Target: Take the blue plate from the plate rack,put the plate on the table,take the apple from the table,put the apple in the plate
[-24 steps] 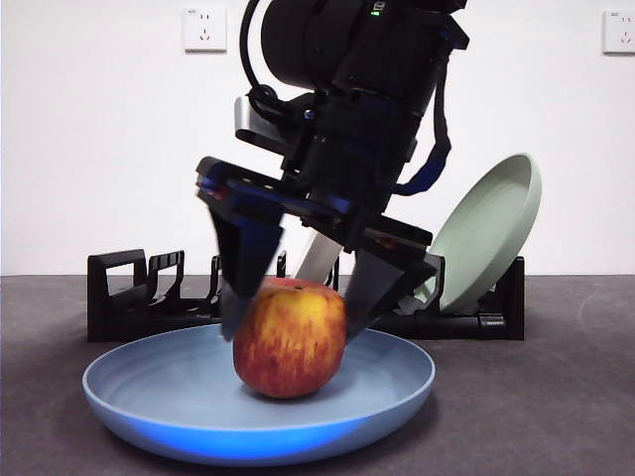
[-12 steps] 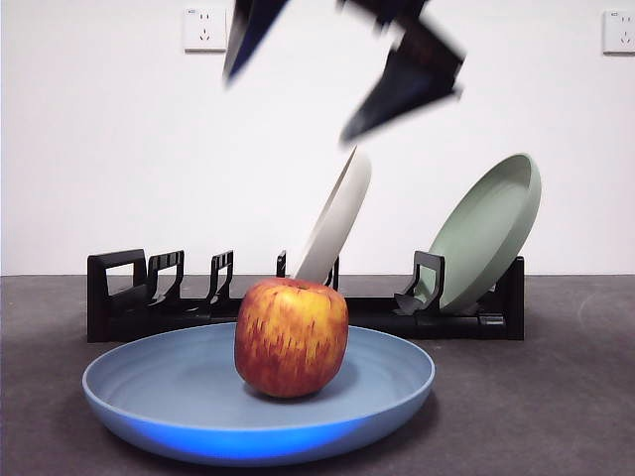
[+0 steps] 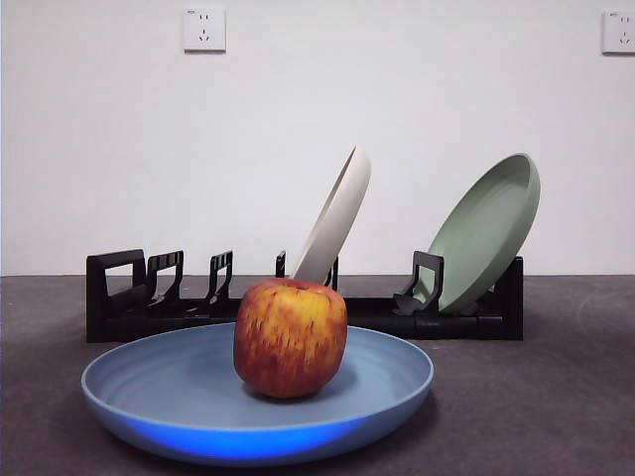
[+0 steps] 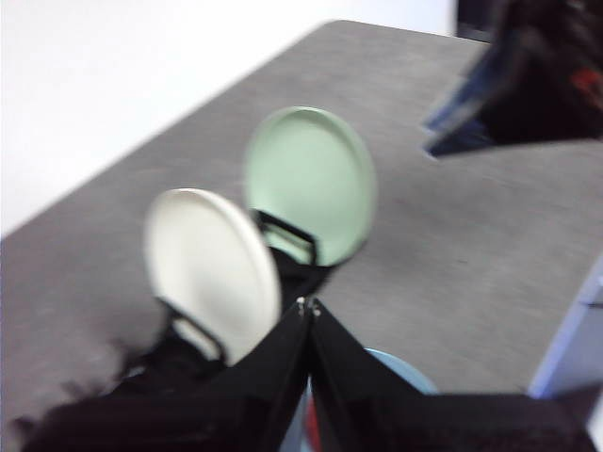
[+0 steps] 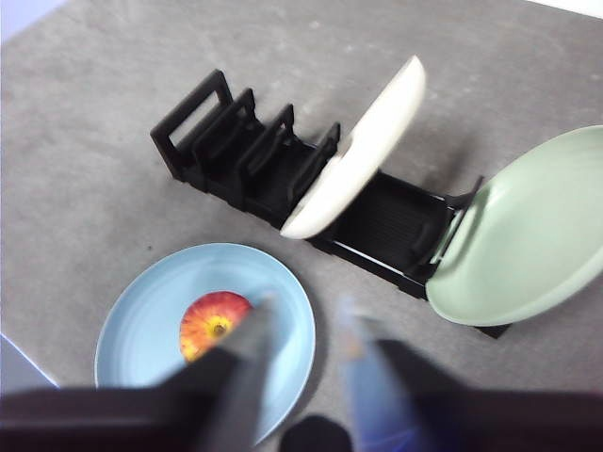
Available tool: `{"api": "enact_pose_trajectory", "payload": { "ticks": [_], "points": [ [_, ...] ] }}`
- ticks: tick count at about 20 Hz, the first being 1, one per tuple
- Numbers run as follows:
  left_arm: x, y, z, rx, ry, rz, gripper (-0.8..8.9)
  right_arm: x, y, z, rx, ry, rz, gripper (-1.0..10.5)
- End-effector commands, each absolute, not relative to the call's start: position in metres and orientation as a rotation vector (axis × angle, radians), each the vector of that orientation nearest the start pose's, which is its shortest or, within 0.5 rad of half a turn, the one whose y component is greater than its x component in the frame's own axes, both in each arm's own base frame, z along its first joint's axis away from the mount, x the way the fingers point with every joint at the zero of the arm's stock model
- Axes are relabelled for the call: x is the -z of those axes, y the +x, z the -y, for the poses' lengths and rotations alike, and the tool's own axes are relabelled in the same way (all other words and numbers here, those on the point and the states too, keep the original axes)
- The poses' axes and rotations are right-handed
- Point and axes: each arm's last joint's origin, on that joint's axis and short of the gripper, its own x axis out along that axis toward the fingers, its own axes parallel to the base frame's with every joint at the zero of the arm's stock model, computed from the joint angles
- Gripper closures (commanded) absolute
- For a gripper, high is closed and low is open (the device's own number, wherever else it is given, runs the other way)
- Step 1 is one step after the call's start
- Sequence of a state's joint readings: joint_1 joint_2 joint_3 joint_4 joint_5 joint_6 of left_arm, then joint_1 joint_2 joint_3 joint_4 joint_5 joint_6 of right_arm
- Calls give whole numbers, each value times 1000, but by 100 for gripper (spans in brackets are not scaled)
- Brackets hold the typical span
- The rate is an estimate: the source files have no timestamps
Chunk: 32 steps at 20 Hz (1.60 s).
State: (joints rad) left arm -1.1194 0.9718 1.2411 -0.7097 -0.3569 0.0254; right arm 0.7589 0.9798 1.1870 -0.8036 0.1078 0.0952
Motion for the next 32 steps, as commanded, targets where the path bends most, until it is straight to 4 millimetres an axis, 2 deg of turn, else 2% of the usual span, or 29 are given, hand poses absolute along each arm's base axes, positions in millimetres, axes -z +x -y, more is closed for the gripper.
{"api": "enact_pose_trajectory", "payload": {
  "ticks": [1, 4, 7, 10, 13, 16, 18, 21, 29, 32],
  "points": [
    [-398, 95, 159, 797, 351, -347, 822, -382, 128, -117, -611, -169, -539, 962],
    [-384, 114, 156, 739, 353, -401, 822, -379, 125, -114, -616, -175, -522, 962],
    [-353, 136, 147, 620, 311, -455, 822, -360, 125, -114, -614, -150, -505, 962],
    [-311, 145, 132, 547, 223, -514, 823, -327, 124, -113, -607, -93, -484, 962],
    [-273, 138, 118, 503, 157, -503, 823, -285, 122, -112, -595, -60, -510, 962],
    [-250, 131, 111, 496, 73, -447, 822, -248, 123, -113, -590, -38, -515, 962],
    [-248, 129, 110, 491, 52, -463, 822, -237, 127, -116, -583, -45, -544, 962],
    [-245, 128, 109, 486, 67, -494, 817, -232, 127, -116, -570, -51, -595, 946],
    [-245, 128, 109, 481, 68, -492, 816, -229, 125, -114, -564, -66, -626, 946],
    [-253, 120, 100, 481, 49, -455, 817, -229, 125, -114, -564, -67, -625, 945]
  ]
}}
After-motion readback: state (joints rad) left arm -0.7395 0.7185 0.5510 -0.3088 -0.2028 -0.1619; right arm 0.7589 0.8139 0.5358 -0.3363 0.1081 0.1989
